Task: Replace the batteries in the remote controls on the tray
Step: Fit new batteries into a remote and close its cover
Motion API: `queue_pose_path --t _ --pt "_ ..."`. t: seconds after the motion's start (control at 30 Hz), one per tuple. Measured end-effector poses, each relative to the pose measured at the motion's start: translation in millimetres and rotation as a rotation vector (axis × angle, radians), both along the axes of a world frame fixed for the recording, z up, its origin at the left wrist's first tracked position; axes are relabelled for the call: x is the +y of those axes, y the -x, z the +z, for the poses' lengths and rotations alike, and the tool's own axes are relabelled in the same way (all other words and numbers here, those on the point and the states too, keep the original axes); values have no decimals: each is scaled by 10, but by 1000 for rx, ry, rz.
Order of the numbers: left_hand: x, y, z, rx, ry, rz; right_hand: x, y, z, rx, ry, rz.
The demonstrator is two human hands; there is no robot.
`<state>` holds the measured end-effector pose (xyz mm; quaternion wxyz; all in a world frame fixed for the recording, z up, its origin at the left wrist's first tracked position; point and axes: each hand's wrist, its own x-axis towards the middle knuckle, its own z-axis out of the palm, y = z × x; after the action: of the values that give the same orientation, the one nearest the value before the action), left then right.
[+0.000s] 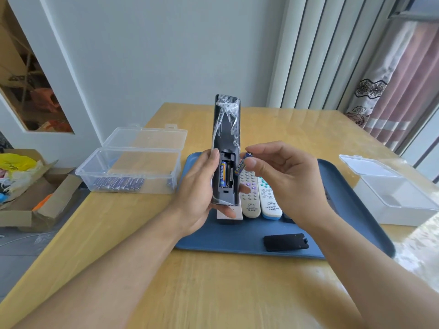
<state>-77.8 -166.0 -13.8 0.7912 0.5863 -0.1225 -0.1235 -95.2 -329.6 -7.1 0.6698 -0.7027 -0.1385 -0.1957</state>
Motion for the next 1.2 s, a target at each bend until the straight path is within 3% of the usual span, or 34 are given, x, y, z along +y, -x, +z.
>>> queue_pose_path --t 0.27,0.47,0.8,1.0,1.2 --pt "-3 14 1 1 33 -77 47 15 -90 -97 324 -117" --pt "-7 16 -26 -1 20 -16 20 -12 -151 -183 584 -246" --pt "-32 11 -39 46 49 39 28 18 -104 57 381 -173" --pt "-46 -21 -51 96 38 96 41 31 -114 -19 534 -236" --pt "-51 -26 -40 118 74 92 72 36 -96 10 454 -191"
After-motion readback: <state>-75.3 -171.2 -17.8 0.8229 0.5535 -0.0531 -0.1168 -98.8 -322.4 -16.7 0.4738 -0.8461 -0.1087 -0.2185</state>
